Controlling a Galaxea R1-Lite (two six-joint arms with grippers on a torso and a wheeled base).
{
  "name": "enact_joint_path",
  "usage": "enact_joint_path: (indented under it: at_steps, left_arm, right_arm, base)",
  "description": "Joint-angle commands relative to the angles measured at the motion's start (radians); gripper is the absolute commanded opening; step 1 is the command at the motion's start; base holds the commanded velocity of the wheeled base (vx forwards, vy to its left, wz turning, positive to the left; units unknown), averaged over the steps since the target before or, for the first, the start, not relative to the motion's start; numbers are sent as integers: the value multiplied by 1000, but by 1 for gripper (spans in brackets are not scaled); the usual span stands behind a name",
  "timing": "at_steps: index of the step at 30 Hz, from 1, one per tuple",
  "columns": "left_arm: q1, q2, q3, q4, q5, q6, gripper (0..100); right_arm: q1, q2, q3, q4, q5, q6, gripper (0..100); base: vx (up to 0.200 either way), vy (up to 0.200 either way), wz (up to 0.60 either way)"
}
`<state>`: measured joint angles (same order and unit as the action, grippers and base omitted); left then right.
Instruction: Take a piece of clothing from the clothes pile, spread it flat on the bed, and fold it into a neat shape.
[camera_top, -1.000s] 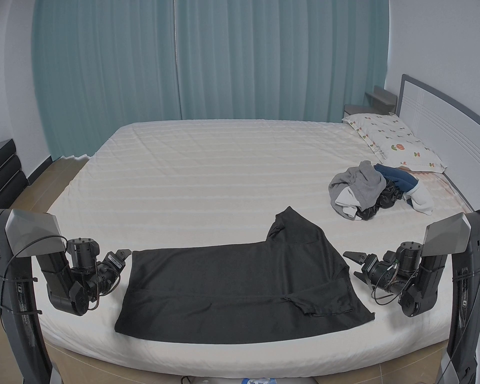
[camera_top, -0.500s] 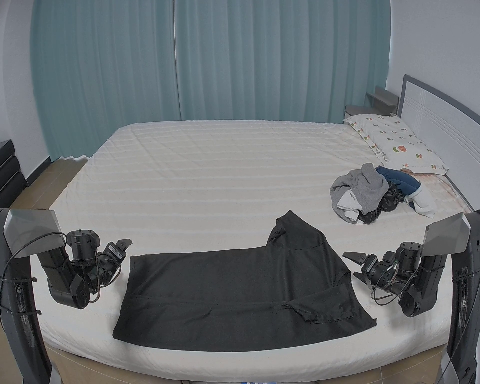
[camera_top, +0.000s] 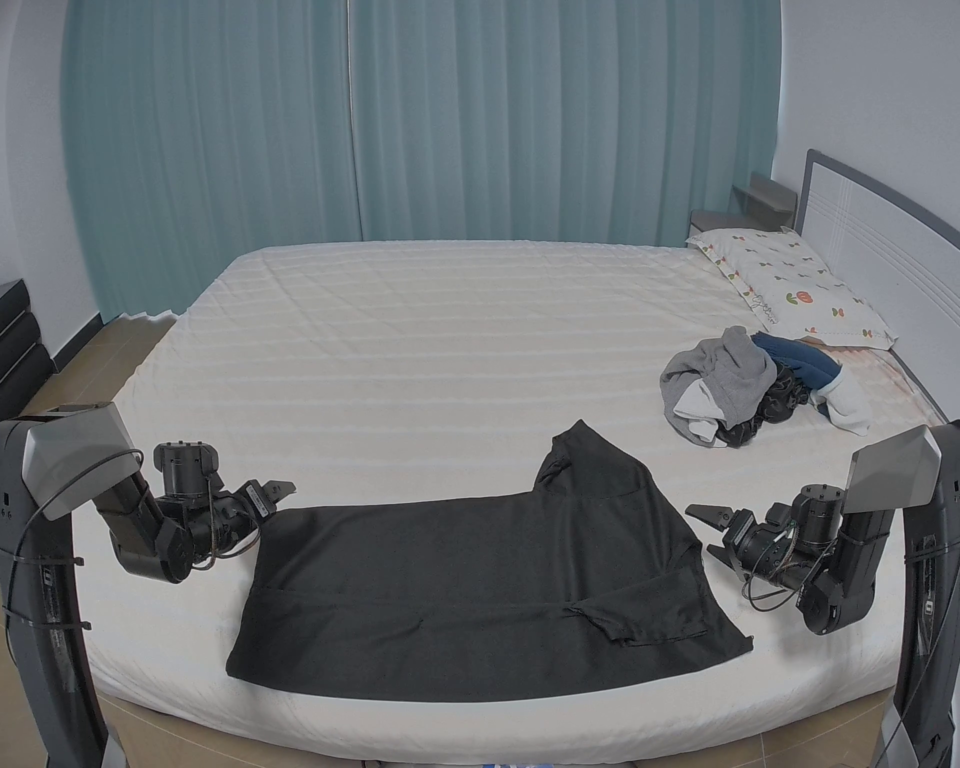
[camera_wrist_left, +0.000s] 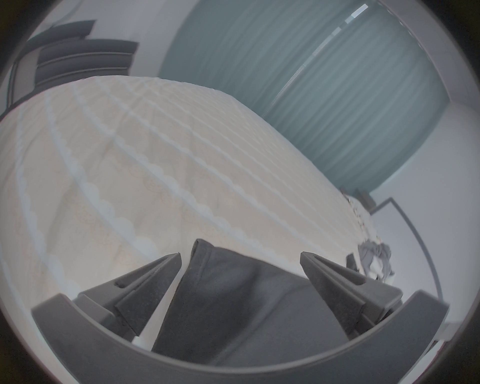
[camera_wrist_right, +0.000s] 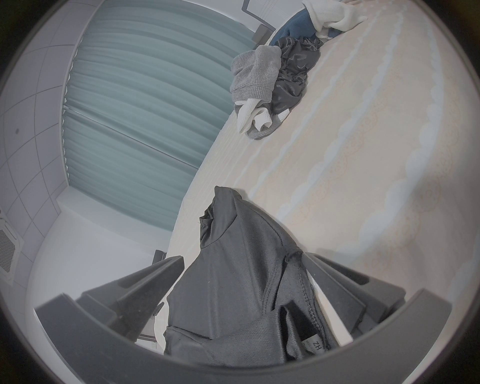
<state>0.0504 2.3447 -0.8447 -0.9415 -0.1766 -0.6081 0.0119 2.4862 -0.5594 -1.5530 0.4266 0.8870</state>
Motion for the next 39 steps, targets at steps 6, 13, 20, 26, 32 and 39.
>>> enact_joint_path:
  at_steps: [6,13,20,26,32,39]
  left_arm:
    - [-18,120,-76,9,54,48,100]
    - [-21,145,-108,-17,60,39,100]
    - [-23,139,-108,-19,62,14,100]
    - [-20,139,-108,-20,62,4,0]
    - [-17,127,-91,-31,65,-55,0]
    - [-3,110,-67,-46,95,-117,0]
  right_arm:
    - [2,2,-2,-9,1,0,100]
    - [2,2,-2,-9,1,0,100]
    - [2,7,-2,-9,0,-2,100]
    - [2,7,-2,-9,0,-8,100]
    - [0,7,-8,-7,-2,-17,100]
    - [45,-32,-71,5,-26,-46,100]
  base:
    - [0,0,0]
    - [0,0,0]
    - [0,0,0]
    - [0,0,0]
    - [0,0,0]
    - [0,0,0]
